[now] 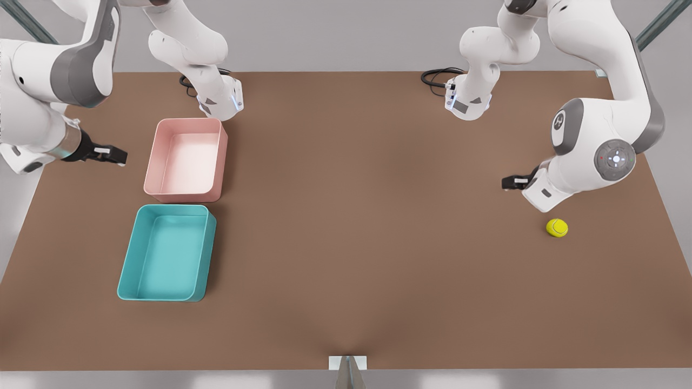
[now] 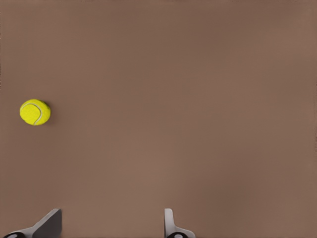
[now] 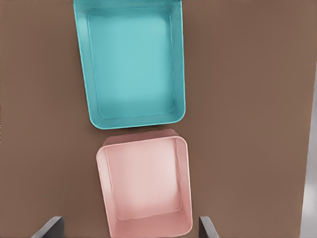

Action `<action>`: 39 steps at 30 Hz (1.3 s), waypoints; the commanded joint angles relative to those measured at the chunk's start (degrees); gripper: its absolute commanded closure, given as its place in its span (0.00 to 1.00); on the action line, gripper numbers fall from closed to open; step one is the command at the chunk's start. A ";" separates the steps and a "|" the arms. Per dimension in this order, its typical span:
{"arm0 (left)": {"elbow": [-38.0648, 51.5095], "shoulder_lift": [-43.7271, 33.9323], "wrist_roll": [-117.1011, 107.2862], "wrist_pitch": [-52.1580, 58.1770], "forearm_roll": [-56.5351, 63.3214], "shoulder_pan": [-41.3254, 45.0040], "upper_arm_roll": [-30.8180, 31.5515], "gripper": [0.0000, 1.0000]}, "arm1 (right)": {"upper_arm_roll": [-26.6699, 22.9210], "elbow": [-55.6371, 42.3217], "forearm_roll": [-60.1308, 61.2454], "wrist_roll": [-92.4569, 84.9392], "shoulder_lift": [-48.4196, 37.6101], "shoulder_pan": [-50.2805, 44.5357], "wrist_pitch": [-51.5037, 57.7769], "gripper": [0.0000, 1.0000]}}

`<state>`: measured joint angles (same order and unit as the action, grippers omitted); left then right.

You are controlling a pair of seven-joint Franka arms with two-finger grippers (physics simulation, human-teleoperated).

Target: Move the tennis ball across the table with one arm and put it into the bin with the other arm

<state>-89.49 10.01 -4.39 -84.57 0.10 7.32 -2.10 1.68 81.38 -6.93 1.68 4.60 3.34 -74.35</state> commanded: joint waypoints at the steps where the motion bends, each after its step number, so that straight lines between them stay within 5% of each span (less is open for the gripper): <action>1: 0.02 -0.08 -1.23 -4.02 0.07 -0.03 -0.01 0.00 | -0.01 -0.08 0.17 -9.77 0.05 -1.06 -4.67 0.00; 3: 0.02 -0.08 -1.23 -4.02 -0.72 -0.12 -0.01 0.00 | -0.28 -0.08 -0.27 -11.61 0.14 -1.06 -5.02 0.00; 4: 0.11 -0.08 0.96 -4.11 -1.07 -0.73 -0.53 0.15 | -0.28 -0.26 -0.54 -10.92 0.84 -1.58 -5.02 0.00; 6: -0.68 2.03 15.89 -3.14 -0.81 -2.58 -1.85 0.79 | -0.37 0.01 -0.54 -10.82 1.72 -1.50 -3.35 0.00; 12: -1.38 12.66 68.20 -20.11 13.26 -10.22 -3.26 0.79 | -0.80 0.18 0.61 -10.91 1.99 -0.79 -3.35 0.00; 15: -4.90 15.39 105.00 -35.84 13.43 -14.26 -3.26 0.79 | -0.80 0.36 0.69 -11.00 1.99 -0.79 -2.82 0.00; 19: -4.81 20.23 128.31 -40.85 13.34 -19.80 -3.26 0.79 | -0.80 0.71 0.96 -11.17 2.08 -0.09 -2.82 0.00; 24: -5.08 24.27 138.07 -47.44 12.91 -27.54 -2.47 0.79 | -0.80 1.32 0.96 -11.35 1.99 -0.09 -2.99 0.00; 27: -4.90 24.53 135.43 -35.40 3.67 -28.24 -2.82 0.79 | -0.72 1.32 0.96 -11.35 2.08 -0.09 -3.26 0.00; 32: -4.99 28.75 150.47 -40.76 11.15 -27.80 -2.82 0.79 | -1.07 1.23 2.19 -11.88 3.39 1.14 -5.81 0.00; 39: -12.02 26.29 136.41 -48.76 9.39 -28.33 -2.82 0.79 | -0.54 1.15 3.16 -11.70 3.39 1.05 -5.90 0.00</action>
<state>-100.88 36.74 106.22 -129.72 9.36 -21.11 -4.92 1.09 82.54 -4.09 -8.48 8.02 4.26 -79.64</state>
